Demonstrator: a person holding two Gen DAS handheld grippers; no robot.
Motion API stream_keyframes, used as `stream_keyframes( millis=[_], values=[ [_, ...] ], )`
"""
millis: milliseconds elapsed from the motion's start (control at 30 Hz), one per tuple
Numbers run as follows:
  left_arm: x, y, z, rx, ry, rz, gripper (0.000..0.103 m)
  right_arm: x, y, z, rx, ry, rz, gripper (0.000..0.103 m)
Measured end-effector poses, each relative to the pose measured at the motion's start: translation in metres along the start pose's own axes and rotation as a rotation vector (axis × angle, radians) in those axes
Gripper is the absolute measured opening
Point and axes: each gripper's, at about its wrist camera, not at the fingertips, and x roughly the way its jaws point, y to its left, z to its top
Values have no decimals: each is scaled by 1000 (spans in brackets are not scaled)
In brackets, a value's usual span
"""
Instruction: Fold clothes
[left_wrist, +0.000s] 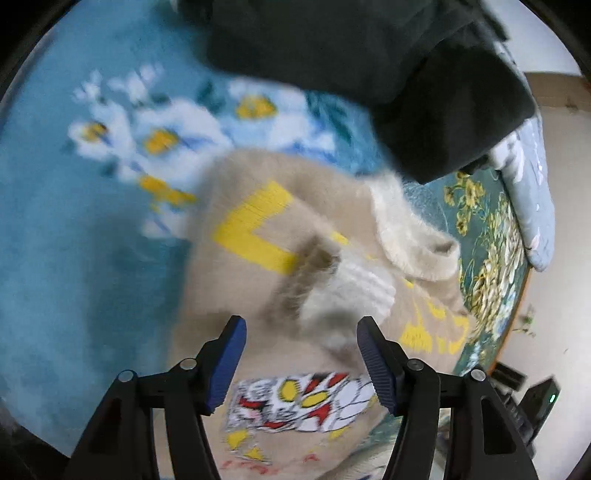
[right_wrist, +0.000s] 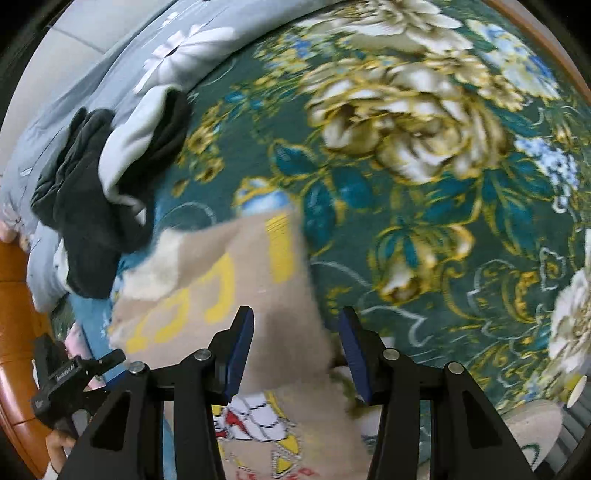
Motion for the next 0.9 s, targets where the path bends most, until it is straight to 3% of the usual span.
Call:
stream_keyframes(
  millis=[100,133,200,467,667,833,900],
  values=[
    [11,1,2,-71,-14,-48,59,7,-5,1,22,12,0,49],
    [11,2,1,-87,-31,-53,36,10,-6,1,32,17,3,49],
    [8,4,0,-106,-63,-53,10,17,-7,-1,46,25,15,49],
    [-44,5,-6,0,-215,-106,9,26,-4,14,26,27,81,49],
    [-29,53,-5,-76,-176,8,9,51,2,22,-35,98,101,51],
    [-10,51,1,-49,-161,113,14,74,4,27,-39,131,114,52],
    [-8,50,5,-29,-156,130,17,81,0,30,-18,145,122,58]
  ],
)
